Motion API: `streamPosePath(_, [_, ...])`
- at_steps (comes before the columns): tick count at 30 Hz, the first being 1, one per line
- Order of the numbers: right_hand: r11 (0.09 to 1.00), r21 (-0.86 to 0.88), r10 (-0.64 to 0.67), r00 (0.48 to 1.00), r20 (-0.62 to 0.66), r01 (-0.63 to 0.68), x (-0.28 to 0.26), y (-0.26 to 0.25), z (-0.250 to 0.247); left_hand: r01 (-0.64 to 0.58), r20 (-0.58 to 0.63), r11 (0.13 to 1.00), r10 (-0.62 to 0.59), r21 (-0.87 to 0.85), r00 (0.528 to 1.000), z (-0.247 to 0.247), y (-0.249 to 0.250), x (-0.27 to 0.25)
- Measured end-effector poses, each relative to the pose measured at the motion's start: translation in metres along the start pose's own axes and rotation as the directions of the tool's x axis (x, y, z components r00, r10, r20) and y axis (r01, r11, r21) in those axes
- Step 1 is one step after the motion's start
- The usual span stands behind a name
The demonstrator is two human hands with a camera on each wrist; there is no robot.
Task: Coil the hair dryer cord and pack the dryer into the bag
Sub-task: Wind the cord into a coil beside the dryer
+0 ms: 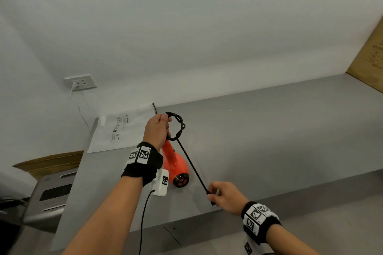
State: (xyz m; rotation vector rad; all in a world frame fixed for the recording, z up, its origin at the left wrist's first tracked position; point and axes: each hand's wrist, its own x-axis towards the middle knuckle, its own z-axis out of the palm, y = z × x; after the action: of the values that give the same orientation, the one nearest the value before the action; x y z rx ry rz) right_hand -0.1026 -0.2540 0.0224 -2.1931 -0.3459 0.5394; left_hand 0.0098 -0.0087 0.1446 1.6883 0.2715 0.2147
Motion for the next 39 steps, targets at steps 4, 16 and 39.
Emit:
streamPosePath(4, [0.996,0.041,-0.082,0.996,-0.034,0.083,-0.010,-0.004,-0.029,0.026,-0.068,0.999,-0.024,0.029,0.997,-0.006,-0.016,0.006])
streamPosePath(16, [0.632,0.712,-0.292,0.945,-0.145,0.305,-0.014,-0.146,-0.085,0.008,0.036,0.997,-0.005,-0.071,0.999,0.008,-0.022,-0.014])
streamPosePath(39, [0.997,0.058,-0.035,0.959,-0.283,0.053,0.056,-0.142,-0.055,0.100,0.319,0.968,-0.022,-0.232,0.947,0.015,-0.014,-0.037])
